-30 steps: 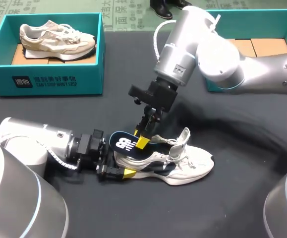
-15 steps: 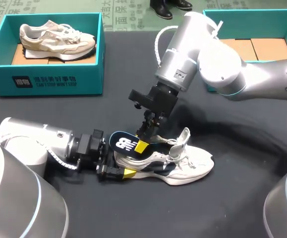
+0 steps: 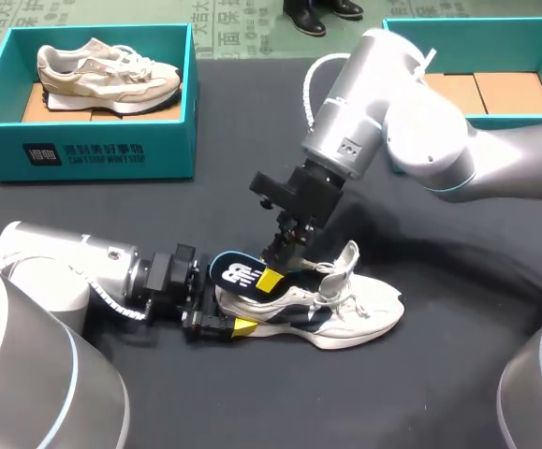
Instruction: Take the shoe out of the shoebox, open the shoe tongue, remove and reinsert the insole, then place the shoe into the shoebox
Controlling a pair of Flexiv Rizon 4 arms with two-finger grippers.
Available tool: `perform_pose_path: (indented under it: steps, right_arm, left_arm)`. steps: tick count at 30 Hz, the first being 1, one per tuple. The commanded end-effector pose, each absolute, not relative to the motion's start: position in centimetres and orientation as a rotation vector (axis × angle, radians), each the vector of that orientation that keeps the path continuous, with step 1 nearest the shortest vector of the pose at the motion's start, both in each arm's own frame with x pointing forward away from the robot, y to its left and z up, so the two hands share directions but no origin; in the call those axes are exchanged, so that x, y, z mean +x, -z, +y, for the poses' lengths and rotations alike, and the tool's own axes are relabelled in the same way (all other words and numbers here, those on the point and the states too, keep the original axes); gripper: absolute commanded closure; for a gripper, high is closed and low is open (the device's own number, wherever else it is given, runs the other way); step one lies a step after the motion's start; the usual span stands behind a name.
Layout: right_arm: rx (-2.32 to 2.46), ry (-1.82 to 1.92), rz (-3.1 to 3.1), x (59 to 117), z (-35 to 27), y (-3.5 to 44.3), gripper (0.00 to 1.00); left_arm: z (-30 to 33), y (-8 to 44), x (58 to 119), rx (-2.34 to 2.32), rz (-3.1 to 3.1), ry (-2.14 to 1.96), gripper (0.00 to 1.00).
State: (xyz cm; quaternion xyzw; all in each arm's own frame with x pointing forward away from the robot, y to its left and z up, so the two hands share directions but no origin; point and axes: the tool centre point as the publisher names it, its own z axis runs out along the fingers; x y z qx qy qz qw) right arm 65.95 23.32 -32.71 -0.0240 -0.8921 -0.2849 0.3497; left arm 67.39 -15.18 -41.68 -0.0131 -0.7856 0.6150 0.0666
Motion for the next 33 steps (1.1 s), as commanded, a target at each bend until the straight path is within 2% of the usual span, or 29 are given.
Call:
perform_pose_path:
  steps: [1, 4, 7, 18, 26, 33]
  right_arm:
    - [-0.070, 0.760, -2.307, 65.8, 23.3, 33.3, 0.73]
    - [-0.072, 0.770, -2.307, 65.9, 23.3, 33.4, 0.82]
    - [-0.069, 0.782, -2.310, 66.0, 23.4, 33.3, 1.00]
    - [-0.042, 0.869, -2.321, 66.8, 24.9, 31.6, 1.00]
    - [0.061, 1.047, -2.349, 67.9, 26.7, 28.6, 1.00]
    - [0.061, 1.047, -2.349, 67.9, 26.7, 28.6, 1.00]
  left_arm:
    - [-15.2, 41.8, 67.4, -0.038, -2.370, -1.852, 1.00]
    - [-15.2, 41.8, 67.4, -0.038, -2.370, -1.852, 1.00]
    - [-15.2, 41.8, 67.4, -0.038, -2.370, -1.852, 1.00]
    - [-15.2, 41.8, 67.4, -0.038, -2.370, -1.852, 1.00]
    - [-15.2, 41.8, 67.4, -0.038, -2.370, -1.852, 1.00]
    - [-15.2, 41.8, 67.4, -0.038, -2.370, -1.852, 1.00]
